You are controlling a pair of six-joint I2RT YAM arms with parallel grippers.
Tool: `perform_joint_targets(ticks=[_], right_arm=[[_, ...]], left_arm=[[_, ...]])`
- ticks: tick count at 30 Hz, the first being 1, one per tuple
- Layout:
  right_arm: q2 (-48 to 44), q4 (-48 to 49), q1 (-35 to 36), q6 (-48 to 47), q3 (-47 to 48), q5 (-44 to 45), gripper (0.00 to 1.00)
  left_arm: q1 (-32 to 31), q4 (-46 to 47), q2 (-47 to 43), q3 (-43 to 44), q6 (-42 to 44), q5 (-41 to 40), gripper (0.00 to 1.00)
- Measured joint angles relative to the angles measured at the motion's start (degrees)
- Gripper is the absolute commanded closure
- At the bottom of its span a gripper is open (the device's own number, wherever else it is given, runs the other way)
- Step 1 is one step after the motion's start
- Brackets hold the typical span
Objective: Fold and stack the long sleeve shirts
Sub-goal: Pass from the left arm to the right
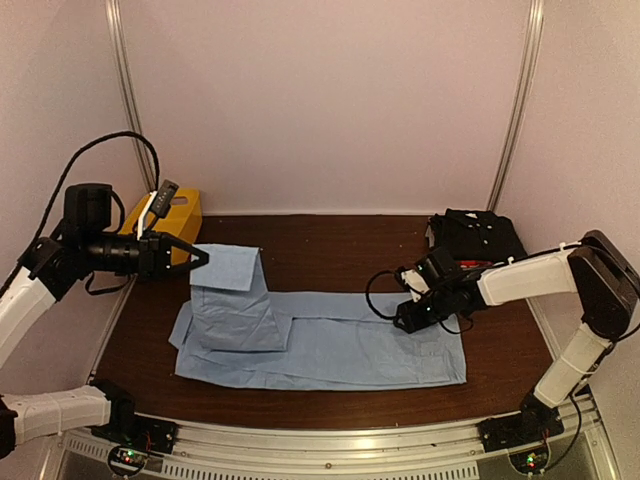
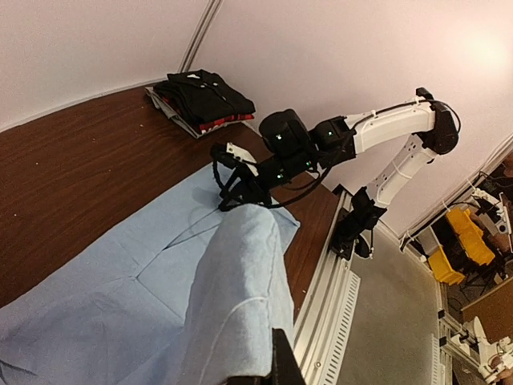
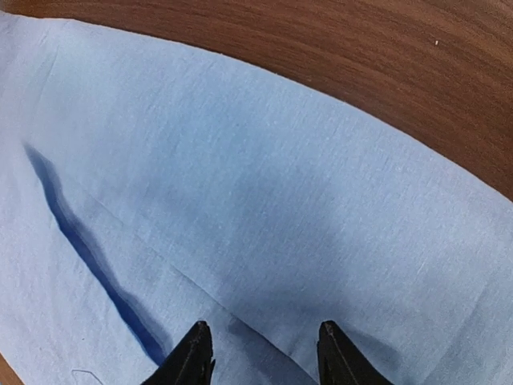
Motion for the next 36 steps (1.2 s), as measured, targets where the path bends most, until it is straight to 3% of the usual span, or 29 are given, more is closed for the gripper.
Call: perform_joint_targets(ticks=[9,18,26,36], right_arm=[[-4.59,-0.17,-0.02,-0.02,-0.11,-1.14,0.49],[-8.68,0.07,0.98,-1.03,0.00,-4.55,0.48],[-12.72,2.23,9.20,-4.72,1.77,-4.66,0.39],[-15.28,8.20,19.74,-6.78,2.05,3.50,0.30]], left_arm=[[0.00,12.20,8.63,-5.38,-8.76,1.62,1.00],[-2.89,26.75,24.94,-8.55,-17.18,1.75,1.00],[-8.85,35.78,41.35,-5.51,-21.66,2.10,1.00],[-13.51,44.11,51.54,-0.04,-29.62,2.95,1.00]])
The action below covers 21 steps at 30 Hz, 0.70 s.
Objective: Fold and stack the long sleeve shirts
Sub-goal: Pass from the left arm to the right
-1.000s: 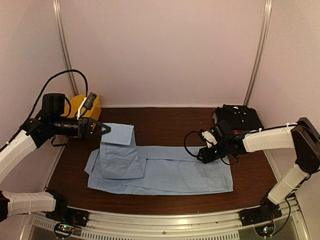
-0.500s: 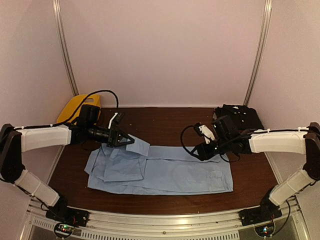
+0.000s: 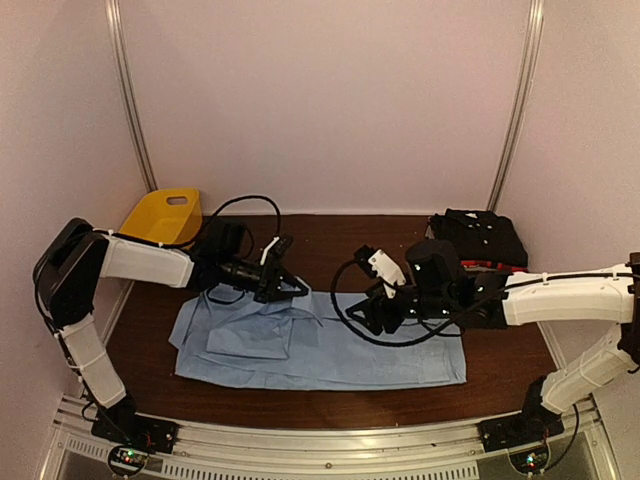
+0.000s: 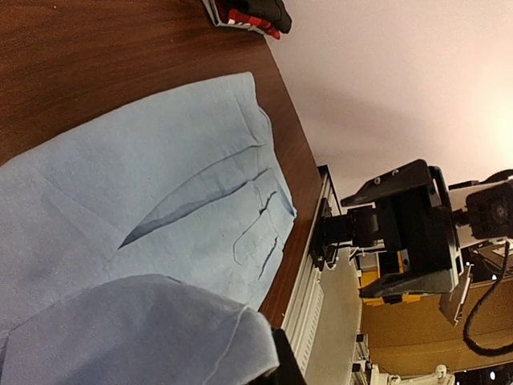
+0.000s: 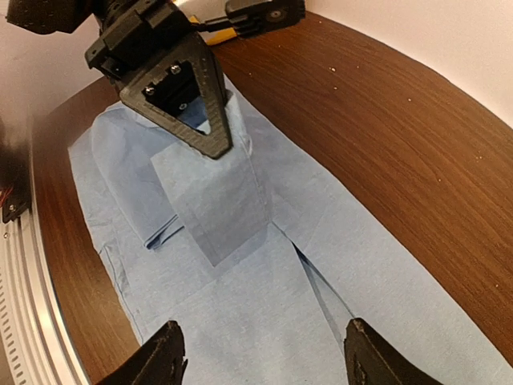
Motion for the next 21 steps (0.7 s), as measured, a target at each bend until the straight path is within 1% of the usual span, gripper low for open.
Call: perform_joint_targets(ticks=[5,12,17,21], right_arm=[[2.34,2.62,4.57,-0.15,1.70,5.42,0.26],[11.26,4.31,9.73,-0.61,7.69,12.83,0.26],[16.55,3.63,11.45,-1.70,12.35,16.94,0.27],[19.61,1.84,12.26,-2.58,16.00,21.11,0.33]], left_arm=[[-0.66,2.67,0.96,0.04,-3.32,0.33,1.00],[-1.16,4.28,0.96,0.13,-4.94,0.59,1.00],[-1.36,5.03,0.94,0.13,-5.27,0.79,1.00],[-1.36,5.11,0.94,0.13,-5.51,0.92,1.00]])
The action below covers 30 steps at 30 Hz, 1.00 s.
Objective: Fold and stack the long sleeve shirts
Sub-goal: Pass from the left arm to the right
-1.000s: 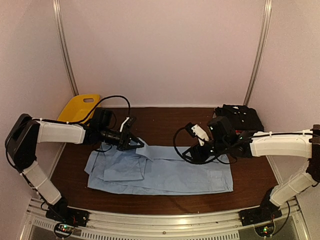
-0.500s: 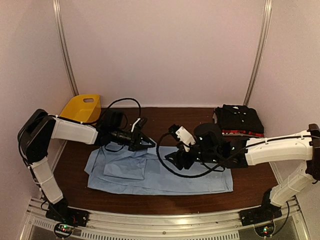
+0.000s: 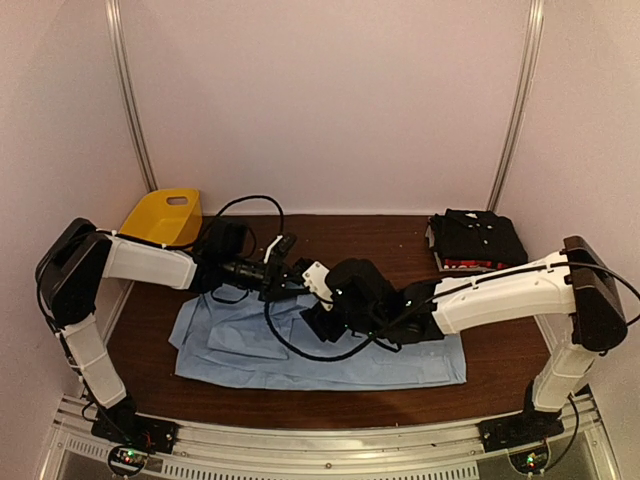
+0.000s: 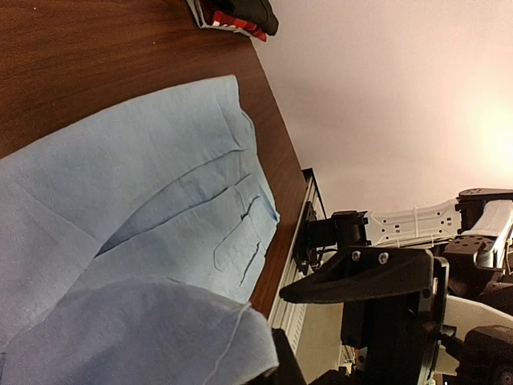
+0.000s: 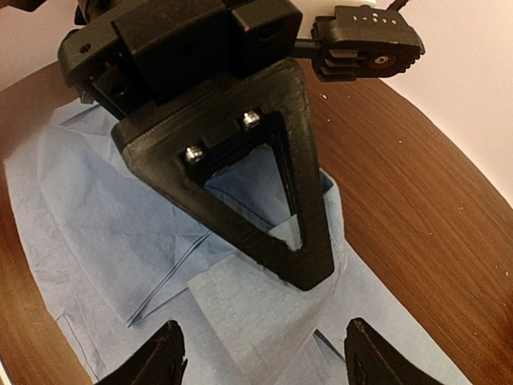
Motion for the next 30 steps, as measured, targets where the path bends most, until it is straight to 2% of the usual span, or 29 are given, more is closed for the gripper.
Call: perform_joint_targets(ticks=[5,10,13,15,20,23,30], right_arm=[[2.97,-2.64,0.66,-0.79,3.13,5.11,0.43],[4.70,-4.96,1.07,-1.77,4.46,8.66,0.62],[4.98,-5.95,1.16,-2.10,4.70,9.97,0.85],[5.01,-6.67,1.22,-2.12,5.05,10.32,1.00],[5.01,-8.24,1.51,-2.71,6.12,10.40,1.00],[5.01,-11.30,1.16,-2.69,7.93,9.01,1.00],[5.01,-17.90,-3.72,0.20,13.77,-2.89,1.00]], left_arm=[[-0.02,0.09,0.00,-0.31,-0.13,0.07,1.00],[-0.07,0.46,-0.02,-0.85,-0.20,0.24,1.00],[-0.04,0.50,-0.17,-1.18,-0.28,0.24,1.00],[-0.04,0.63,-0.24,-1.25,-0.28,0.24,0.96],[-0.04,-1.27,-1.70,-1.81,2.56,0.09,0.77],[-0.04,-5.20,-4.11,-1.88,6.78,-0.85,0.70],[2.45,-15.93,-13.40,-1.92,16.09,-7.30,0.55]])
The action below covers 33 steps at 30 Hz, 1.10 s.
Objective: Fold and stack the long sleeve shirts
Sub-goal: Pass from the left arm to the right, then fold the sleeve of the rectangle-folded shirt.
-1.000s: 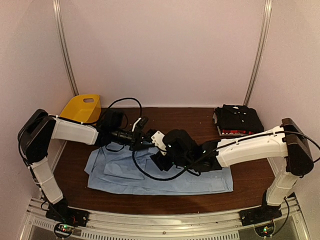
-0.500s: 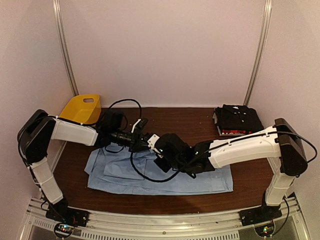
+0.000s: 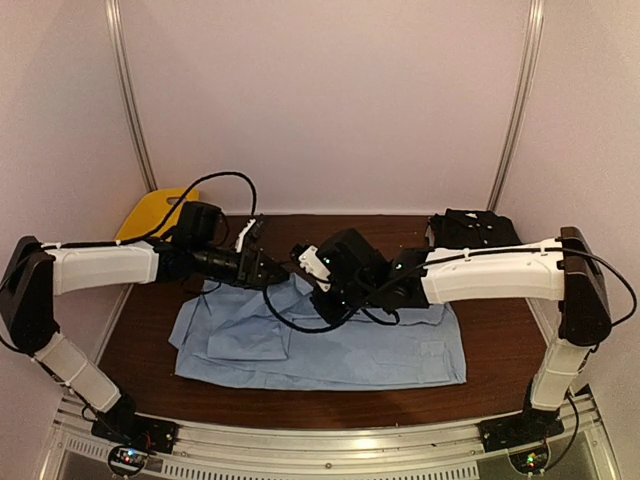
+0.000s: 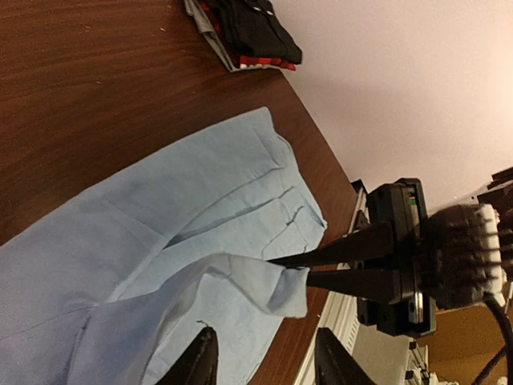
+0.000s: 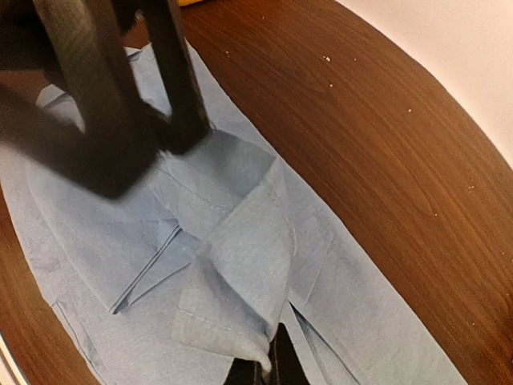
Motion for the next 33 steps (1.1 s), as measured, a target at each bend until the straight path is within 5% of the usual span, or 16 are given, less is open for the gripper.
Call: perform_joint_targets(ticks=[9,33], right_arm=[[-0.59,-5.11,-9.03,5.84,0.13,-18.69,1.00],[-14.12,-16.65,-10.71,13.03,4.00,-32.26,1.00]], left_arm=[[4.55,-12.85,-10.03,0.76,9.25,-18.23,0.37],[4.55,-8.61,-3.34,-10.14,8.70,-33.38,0.37]])
